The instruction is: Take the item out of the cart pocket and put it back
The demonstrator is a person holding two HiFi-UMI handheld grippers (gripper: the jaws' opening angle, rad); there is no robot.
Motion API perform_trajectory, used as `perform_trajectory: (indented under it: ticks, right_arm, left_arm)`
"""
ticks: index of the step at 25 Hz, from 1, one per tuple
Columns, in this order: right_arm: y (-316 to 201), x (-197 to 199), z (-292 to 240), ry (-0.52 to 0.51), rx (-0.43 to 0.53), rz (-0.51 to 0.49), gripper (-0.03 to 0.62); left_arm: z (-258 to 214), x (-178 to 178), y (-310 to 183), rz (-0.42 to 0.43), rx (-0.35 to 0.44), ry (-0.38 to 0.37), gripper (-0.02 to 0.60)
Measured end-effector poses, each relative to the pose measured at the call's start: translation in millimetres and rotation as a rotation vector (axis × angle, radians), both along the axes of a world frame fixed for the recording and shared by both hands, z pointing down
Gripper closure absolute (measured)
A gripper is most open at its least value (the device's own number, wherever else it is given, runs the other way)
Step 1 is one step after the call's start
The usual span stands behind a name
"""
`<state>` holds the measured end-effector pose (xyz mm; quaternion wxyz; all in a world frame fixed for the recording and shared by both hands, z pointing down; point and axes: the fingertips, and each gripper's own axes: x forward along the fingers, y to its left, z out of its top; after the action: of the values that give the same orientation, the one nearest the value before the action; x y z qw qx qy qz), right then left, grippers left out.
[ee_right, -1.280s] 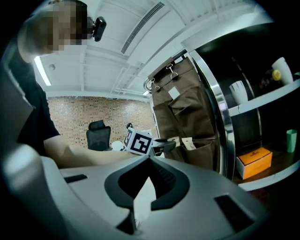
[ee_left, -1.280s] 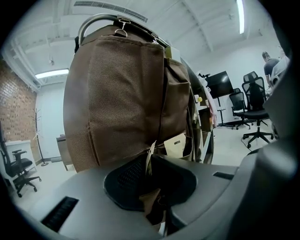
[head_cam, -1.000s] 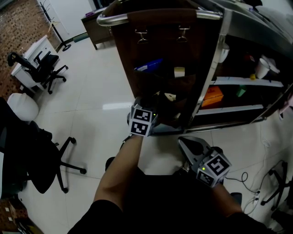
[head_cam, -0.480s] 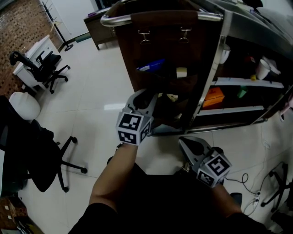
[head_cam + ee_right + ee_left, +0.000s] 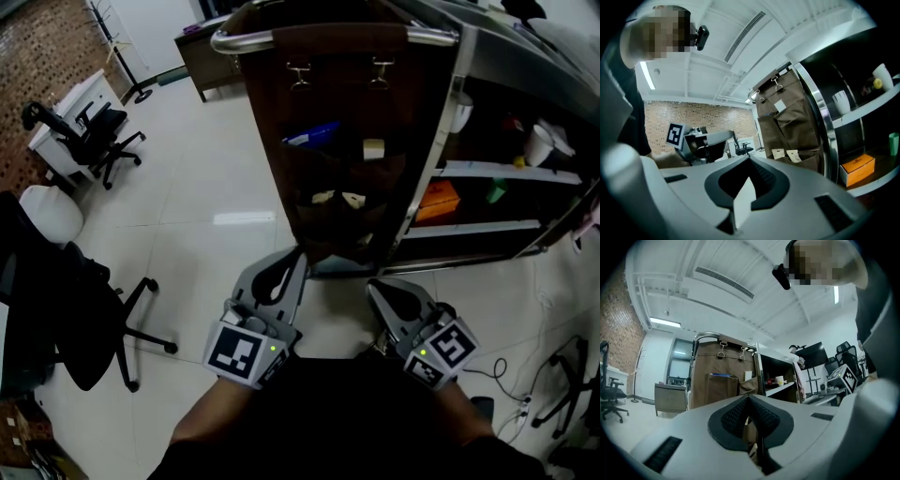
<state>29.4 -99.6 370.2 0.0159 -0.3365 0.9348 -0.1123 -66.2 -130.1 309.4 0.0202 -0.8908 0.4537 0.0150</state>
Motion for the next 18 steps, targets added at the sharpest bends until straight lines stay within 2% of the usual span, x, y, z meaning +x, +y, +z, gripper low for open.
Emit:
perform_trajectory:
  ticks: [2,9,18]
  right_arm:
    - [0.0,-0.5,-2.8,-0.007,0.006,0.002,0.58]
    - [-0.3,-1.5,-7.2,0.027,0.044,0.026,0.58]
    - [-1.2,-3.2,-3.0,0.07,0.046,0.03,0.58]
  left_arm:
    - [7.7,-0.5,12.4,-0.002,-0.008,-0.003,0.581]
    - [55.5,8.9,29.8,0.015,-0.123,0.002,0.581]
    - [54.1,25.3,38.0,0.048,-0.112,0.03,0.581]
